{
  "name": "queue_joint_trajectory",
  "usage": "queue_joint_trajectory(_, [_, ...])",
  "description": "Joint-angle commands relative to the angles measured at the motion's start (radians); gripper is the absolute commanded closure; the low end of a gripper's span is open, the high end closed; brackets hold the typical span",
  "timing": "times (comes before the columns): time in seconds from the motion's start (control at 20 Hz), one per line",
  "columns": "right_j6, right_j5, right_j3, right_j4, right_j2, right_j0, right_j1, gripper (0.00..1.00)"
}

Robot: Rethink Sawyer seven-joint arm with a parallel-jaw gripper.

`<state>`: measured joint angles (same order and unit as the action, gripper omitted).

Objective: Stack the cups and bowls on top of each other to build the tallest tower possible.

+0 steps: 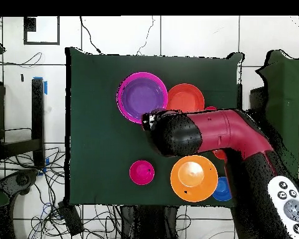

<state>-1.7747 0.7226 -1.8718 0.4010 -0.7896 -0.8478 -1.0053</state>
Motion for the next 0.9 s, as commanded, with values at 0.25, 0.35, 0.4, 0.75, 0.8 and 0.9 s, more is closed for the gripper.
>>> queue_joint_trajectory(0.25, [-0.220, -0.142, -0.175, -0.055, 0.134, 0.047, -0.009, 0.00])
queue_joint_trajectory(0.35, [-0.212, -0.171, -0.190, -0.050, 0.152, 0.041, 0.002, 0.00])
queue_joint_trajectory(0.4, [-0.208, -0.181, -0.192, -0.047, 0.157, 0.038, 0.006, 0.00])
queue_joint_trajectory(0.75, [-0.140, -0.259, -0.184, 0.005, 0.195, -0.021, 0.073, 0.00])
queue_joint_trajectory(0.8, [-0.130, -0.267, -0.181, 0.011, 0.198, -0.031, 0.080, 0.00])
queue_joint_trajectory(0.9, [-0.107, -0.273, -0.178, 0.021, 0.204, -0.052, 0.086, 0.00])
